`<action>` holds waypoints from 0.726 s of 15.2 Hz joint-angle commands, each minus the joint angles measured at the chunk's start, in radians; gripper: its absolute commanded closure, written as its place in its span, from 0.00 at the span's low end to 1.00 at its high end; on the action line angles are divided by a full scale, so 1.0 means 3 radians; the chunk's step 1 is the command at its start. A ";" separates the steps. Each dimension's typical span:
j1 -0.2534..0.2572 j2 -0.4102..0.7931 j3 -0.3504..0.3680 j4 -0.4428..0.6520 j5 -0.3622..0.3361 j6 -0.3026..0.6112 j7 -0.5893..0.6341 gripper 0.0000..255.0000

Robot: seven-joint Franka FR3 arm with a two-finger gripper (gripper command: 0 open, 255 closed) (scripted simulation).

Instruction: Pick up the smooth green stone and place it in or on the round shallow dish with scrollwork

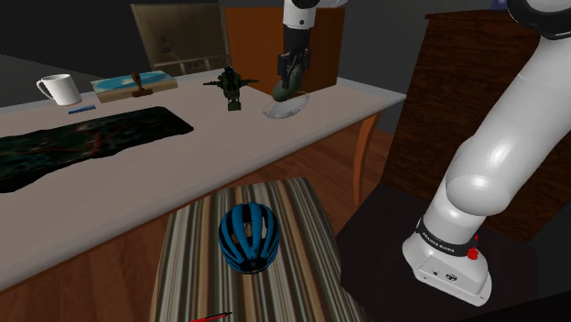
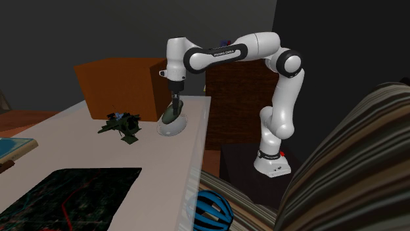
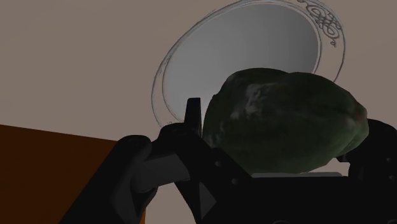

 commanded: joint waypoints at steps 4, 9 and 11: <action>0.0000 -0.0001 0.0000 0.0000 0.0000 0.0001 0.0000 0.00; -0.0002 -0.0007 -0.0002 0.0217 -0.0001 -0.0222 0.0001 0.00; -0.0003 0.0003 -0.0005 0.0429 -0.0002 -0.0424 0.0001 0.00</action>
